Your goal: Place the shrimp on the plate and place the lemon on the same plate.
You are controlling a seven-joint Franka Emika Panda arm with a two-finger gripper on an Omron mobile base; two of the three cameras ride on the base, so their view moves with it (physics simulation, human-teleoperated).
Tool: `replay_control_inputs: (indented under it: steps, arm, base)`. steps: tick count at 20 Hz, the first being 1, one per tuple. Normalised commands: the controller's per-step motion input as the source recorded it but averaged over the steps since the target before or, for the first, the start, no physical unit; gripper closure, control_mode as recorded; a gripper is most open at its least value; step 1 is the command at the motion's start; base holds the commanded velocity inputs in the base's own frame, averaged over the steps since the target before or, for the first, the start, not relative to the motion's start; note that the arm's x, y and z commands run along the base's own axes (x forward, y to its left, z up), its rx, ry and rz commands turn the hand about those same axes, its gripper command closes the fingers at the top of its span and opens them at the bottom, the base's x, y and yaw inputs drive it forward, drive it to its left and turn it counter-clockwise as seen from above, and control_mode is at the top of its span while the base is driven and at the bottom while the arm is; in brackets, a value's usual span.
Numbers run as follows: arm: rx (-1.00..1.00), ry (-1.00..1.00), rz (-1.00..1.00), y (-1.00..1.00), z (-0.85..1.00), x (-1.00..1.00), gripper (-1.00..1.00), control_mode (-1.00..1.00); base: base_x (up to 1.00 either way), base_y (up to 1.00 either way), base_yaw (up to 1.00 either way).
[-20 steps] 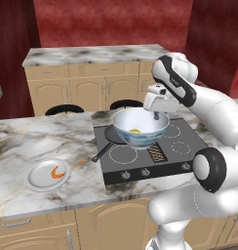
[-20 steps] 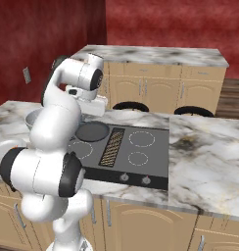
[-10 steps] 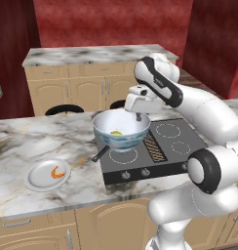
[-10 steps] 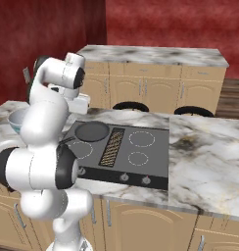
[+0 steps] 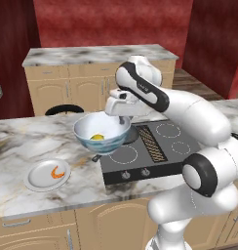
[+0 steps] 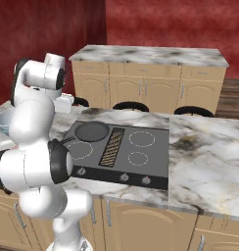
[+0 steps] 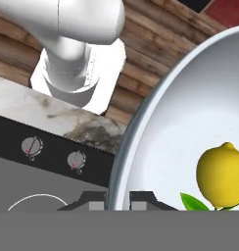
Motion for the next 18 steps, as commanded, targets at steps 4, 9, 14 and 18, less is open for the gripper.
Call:
replay_control_inputs:
  steps: [4,9,14,18]
  arm:
    - [-0.23,0.0,-0.06,0.43,-0.03,0.0,1.0,-1.0]
    - [-0.19,0.0,-0.16,0.35,-0.02,0.02,1.0,-1.0]
    - [-0.13,0.0,-0.11,0.39,-0.02,0.07,1.0,-1.0]
    - [-0.21,-0.05,-0.03,0.29,0.0,0.08,1.0,-1.0]
  base:
    - [0.0,0.0,0.0]
    - [0.0,0.0,0.0]
    - [0.0,0.0,0.0]
    - [0.0,0.0,0.0]
